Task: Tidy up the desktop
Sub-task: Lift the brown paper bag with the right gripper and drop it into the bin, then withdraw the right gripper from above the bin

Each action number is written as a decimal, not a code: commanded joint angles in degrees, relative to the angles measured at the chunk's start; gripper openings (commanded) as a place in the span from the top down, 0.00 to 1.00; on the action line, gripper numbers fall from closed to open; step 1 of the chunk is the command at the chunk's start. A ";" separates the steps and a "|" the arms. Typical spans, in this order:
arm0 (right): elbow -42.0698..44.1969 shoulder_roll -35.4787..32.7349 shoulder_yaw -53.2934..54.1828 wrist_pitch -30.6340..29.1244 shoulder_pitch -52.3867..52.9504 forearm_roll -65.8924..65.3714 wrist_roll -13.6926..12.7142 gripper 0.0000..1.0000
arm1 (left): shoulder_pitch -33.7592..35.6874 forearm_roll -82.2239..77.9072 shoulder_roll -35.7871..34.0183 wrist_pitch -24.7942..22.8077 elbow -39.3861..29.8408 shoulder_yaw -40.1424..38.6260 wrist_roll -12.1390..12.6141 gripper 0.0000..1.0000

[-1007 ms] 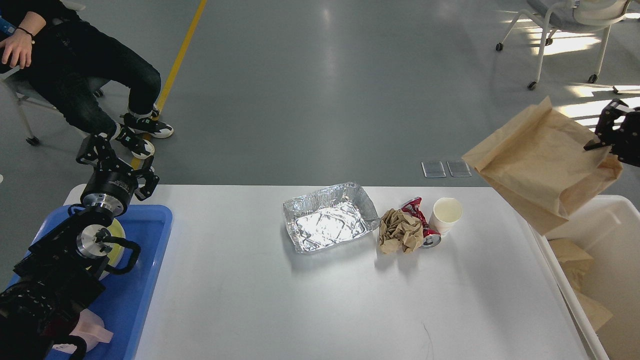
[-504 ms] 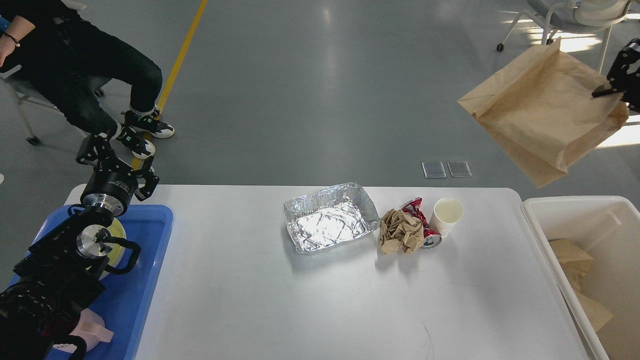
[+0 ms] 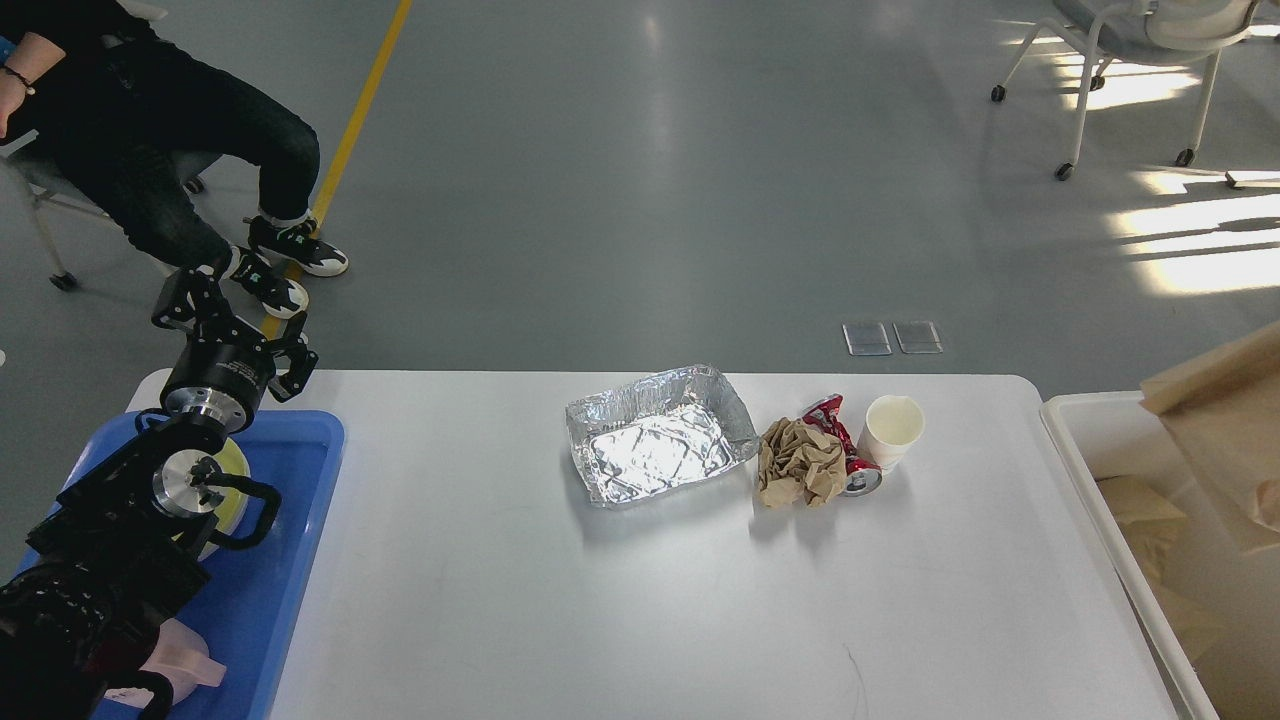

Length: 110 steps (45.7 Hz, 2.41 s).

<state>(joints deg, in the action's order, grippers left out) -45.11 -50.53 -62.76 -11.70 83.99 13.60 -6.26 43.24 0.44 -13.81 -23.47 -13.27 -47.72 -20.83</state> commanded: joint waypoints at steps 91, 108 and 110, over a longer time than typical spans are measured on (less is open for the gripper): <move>-25.91 31.55 -6.41 -34.35 44.23 0.11 0.02 0.00 | 0.00 0.00 0.01 0.00 0.00 0.00 0.00 0.01; -15.64 31.72 -6.15 -17.75 21.59 -0.77 0.02 0.00 | 0.00 0.00 0.01 0.00 0.00 0.00 0.00 0.01; -12.92 31.99 -5.97 -16.52 17.54 -0.77 0.02 0.00 | 0.00 0.00 0.01 0.00 0.00 0.00 0.00 0.01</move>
<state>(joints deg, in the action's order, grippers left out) -64.93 -18.83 -69.14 -33.46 112.71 12.90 -6.21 43.24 0.44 -13.80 -23.47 -13.27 -47.72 -20.79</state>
